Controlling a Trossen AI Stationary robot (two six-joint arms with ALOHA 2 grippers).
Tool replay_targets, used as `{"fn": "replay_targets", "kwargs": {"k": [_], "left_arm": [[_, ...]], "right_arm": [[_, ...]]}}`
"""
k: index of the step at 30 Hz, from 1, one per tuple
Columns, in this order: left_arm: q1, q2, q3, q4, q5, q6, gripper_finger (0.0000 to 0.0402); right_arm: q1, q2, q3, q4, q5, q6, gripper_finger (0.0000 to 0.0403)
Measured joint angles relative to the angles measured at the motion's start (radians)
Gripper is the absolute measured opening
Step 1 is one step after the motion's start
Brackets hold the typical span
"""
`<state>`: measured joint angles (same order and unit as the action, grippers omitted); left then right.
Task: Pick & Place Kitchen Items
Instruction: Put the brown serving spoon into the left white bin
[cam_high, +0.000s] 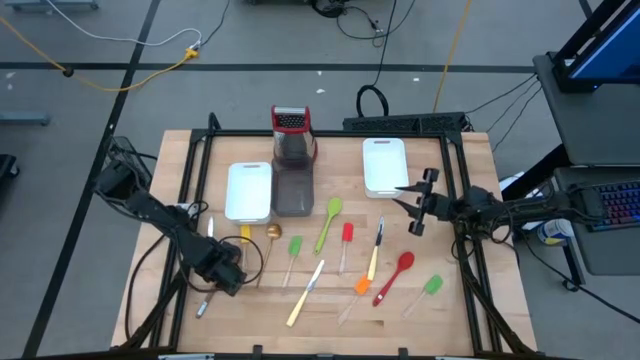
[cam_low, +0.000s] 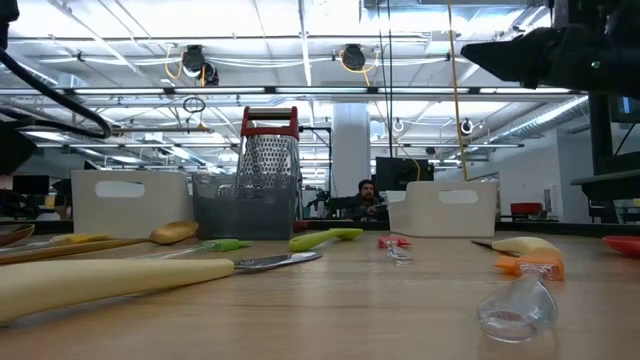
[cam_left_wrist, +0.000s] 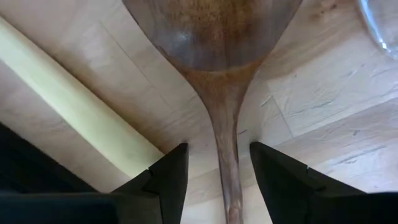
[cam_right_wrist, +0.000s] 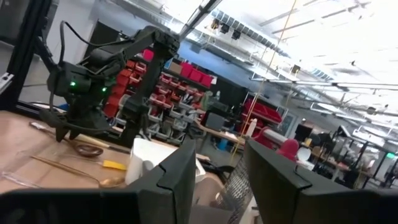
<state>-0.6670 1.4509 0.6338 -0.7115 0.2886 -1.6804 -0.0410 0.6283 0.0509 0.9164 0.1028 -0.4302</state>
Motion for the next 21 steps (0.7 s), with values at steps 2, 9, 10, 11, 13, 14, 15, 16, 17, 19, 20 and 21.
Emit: {"fn": "replay_targets", "kwargs": {"k": [2, 9, 10, 11, 13, 14, 15, 16, 17, 19, 20, 21], "left_arm": [[0.0, 0.0, 0.0, 0.003, 0.0, 0.005, 0.0161], [0.0, 0.001, 0.0, 0.002, -0.001, 0.083, 0.0037], [0.0, 0.001, 0.0, 0.002, -0.001, 0.086, 0.0023], [0.003, -0.002, 0.0, 0.002, 0.0, 0.088, 0.0016], [0.014, -0.013, 0.0, 0.003, 0.009, 0.09, 0.0019], [0.022, -0.022, -0.002, -0.002, 0.015, 0.09, 0.0023], [0.03, -0.029, -0.002, -0.005, 0.016, 0.09, 0.0026], [0.037, -0.037, 0.002, -0.011, 0.015, 0.091, 0.0027], [0.045, -0.05, 0.01, -0.009, 0.017, 0.09, 0.0027], [0.061, -0.074, 0.031, -0.002, 0.018, 0.09, 0.0018], [0.068, -0.083, 0.04, 0.0, 0.02, 0.093, 0.0013], [0.074, -0.094, 0.049, -0.002, 0.02, 0.1, 0.0012]], "right_arm": [[0.0, 0.014, 0.0, 0.0, 0.0, 0.002, 0.013], [0.0, 0.078, 0.015, -0.001, 0.0, 0.025, 0.013], [0.0, 0.086, 0.022, -0.001, 0.001, 0.027, 0.013], [0.0, 0.094, 0.026, 0.0, 0.001, 0.029, 0.013], [0.0, 0.114, 0.032, -0.001, 0.0, 0.029, 0.013], [0.0, 0.123, 0.036, 0.003, 0.0, 0.029, 0.013], [0.0, 0.132, 0.037, 0.02, 0.001, 0.028, 0.013], [0.0, 0.14, 0.039, 0.035, 0.002, 0.028, 0.013], [0.0, 0.149, 0.039, 0.051, 0.002, 0.028, 0.013], [0.0, 0.165, 0.04, 0.07, 0.001, 0.028, 0.013], [0.0, 0.171, 0.04, 0.076, 0.001, 0.027, 0.013], [0.001, 0.177, 0.04, 0.088, 0.001, 0.026, 0.013]]}}
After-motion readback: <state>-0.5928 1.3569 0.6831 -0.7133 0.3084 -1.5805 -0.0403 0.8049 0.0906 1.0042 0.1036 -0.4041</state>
